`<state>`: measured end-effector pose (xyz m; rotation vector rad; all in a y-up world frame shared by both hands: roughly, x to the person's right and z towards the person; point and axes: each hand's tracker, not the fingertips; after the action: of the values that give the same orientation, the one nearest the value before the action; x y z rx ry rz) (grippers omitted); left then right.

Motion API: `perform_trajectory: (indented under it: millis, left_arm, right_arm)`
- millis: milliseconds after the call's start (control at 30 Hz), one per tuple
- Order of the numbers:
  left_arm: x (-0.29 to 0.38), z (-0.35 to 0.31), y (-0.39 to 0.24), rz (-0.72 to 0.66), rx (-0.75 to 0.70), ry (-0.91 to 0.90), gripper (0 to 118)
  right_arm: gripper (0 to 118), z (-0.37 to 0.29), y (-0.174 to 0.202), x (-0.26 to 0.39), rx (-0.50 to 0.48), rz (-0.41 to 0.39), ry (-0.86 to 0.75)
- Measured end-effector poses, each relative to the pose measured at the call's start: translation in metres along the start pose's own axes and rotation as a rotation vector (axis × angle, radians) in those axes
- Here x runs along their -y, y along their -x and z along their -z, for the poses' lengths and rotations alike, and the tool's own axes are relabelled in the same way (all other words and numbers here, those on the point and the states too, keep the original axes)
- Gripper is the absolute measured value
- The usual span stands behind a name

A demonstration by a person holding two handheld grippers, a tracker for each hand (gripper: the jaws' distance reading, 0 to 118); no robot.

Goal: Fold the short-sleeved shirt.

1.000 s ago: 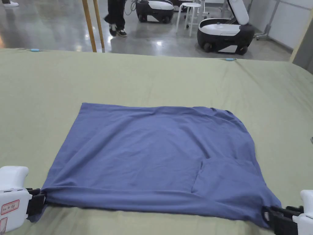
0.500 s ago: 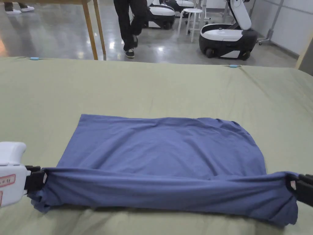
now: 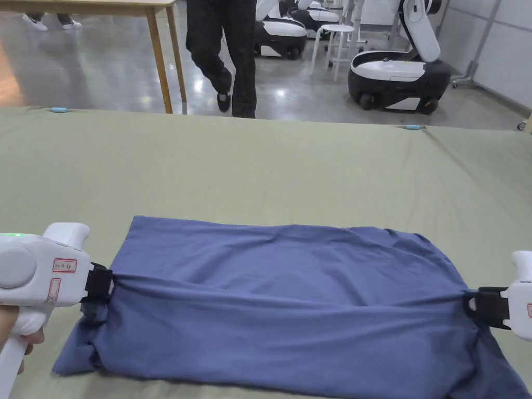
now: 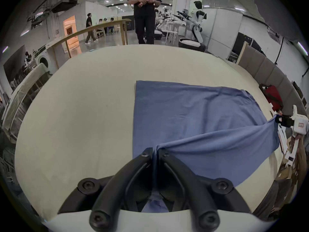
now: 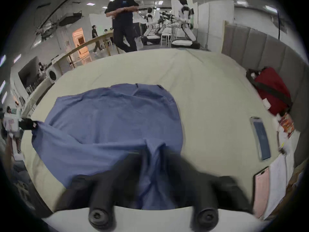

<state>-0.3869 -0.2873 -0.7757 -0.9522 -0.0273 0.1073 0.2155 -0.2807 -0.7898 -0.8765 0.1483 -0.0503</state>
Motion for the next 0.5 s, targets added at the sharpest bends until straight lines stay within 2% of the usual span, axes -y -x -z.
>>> perform_trajectory:
  millis: [33,67,100,133,167,233,267,300,333,367,433,500]
  left_arm:
    - [0.002,0.004,0.002,-0.024,-0.001,0.017,52]
    - [0.007,0.006,0.004,-0.029,-0.010,0.020,110]
    - [0.014,0.004,0.005,-0.040,-0.036,0.022,118]
    - [0.017,-0.006,0.007,-0.041,-0.060,-0.050,110]
    - [0.023,-0.012,0.010,-0.045,-0.065,-0.022,100]
    - [0.038,-0.029,0.013,-0.053,-0.095,-0.042,95]
    - [0.047,-0.043,0.014,-0.048,-0.130,-0.077,81]
    - [0.056,-0.055,0.013,-0.031,-0.148,-0.108,57]
    - [0.062,-0.064,0.012,-0.030,-0.167,-0.129,21]
    - [0.071,-0.072,0.012,-0.029,-0.165,-0.126,0]
    - [0.082,-0.078,0.012,-0.043,-0.071,-0.065,0]
    - [0.089,-0.078,0.008,-0.073,-0.024,-0.078,0]
  right_arm:
    - [58,0.001,-0.003,0.002,-0.016,0.027,0.017]
    - [113,0.003,-0.008,0.004,-0.015,0.040,0.027]
    - [118,-0.006,-0.009,0.011,-0.008,0.041,0.017]
    - [113,-0.019,-0.009,0.015,-0.009,0.037,-0.033]
    - [110,-0.027,-0.009,0.021,0.000,0.034,-0.020]
    - [107,-0.033,-0.015,0.031,0.041,0.019,-0.034]
    - [88,-0.045,-0.015,0.039,0.075,0.007,-0.068]
    - [58,-0.056,-0.014,0.047,0.094,-0.003,-0.104]
    - [20,-0.063,-0.013,0.058,0.111,-0.001,-0.111]
    - [1,-0.070,-0.012,0.065,0.136,0.002,-0.119]
    - [0,-0.081,-0.012,0.076,0.101,0.010,-0.112]
    - [0,-0.085,-0.011,0.087,0.084,0.004,-0.104]
